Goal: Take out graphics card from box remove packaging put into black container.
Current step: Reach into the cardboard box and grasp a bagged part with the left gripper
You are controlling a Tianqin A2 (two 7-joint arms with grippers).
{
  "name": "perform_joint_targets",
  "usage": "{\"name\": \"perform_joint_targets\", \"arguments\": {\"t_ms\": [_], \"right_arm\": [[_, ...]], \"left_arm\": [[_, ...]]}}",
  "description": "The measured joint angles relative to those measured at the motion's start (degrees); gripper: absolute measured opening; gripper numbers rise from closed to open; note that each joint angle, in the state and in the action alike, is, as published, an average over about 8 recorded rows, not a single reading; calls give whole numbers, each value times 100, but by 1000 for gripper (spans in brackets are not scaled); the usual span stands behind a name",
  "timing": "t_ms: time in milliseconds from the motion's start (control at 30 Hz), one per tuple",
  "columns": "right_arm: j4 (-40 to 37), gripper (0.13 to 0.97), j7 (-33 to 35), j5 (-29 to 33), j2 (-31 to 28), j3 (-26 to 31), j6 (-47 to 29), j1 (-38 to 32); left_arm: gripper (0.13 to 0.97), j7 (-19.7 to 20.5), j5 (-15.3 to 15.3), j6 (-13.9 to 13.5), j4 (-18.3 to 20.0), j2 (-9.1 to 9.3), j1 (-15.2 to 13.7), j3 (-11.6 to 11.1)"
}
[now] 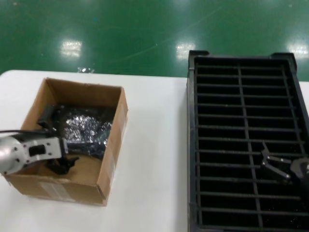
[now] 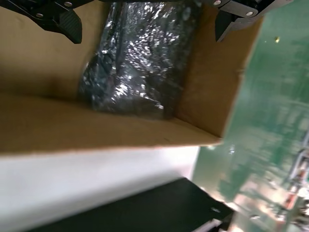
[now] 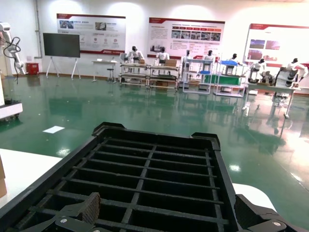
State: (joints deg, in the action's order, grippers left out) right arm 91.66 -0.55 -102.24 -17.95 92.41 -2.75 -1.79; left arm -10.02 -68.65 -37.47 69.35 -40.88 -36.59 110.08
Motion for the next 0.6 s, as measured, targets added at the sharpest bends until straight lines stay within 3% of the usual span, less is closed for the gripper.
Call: {"name": "perform_joint_targets", "arguments": {"t_ms": [133, 300, 600], "right_arm": [[0, 966, 0, 0, 0, 0, 0, 0], [0, 966, 0, 0, 0, 0, 0, 0], [0, 966, 0, 0, 0, 0, 0, 0]], "left_arm": [[960, -450, 203, 53, -611, 266, -391, 277], [951, -1021, 275, 377, -1194, 553, -650, 453], [874, -2157, -122, 1081, -1829, 860, -801, 455]]}}
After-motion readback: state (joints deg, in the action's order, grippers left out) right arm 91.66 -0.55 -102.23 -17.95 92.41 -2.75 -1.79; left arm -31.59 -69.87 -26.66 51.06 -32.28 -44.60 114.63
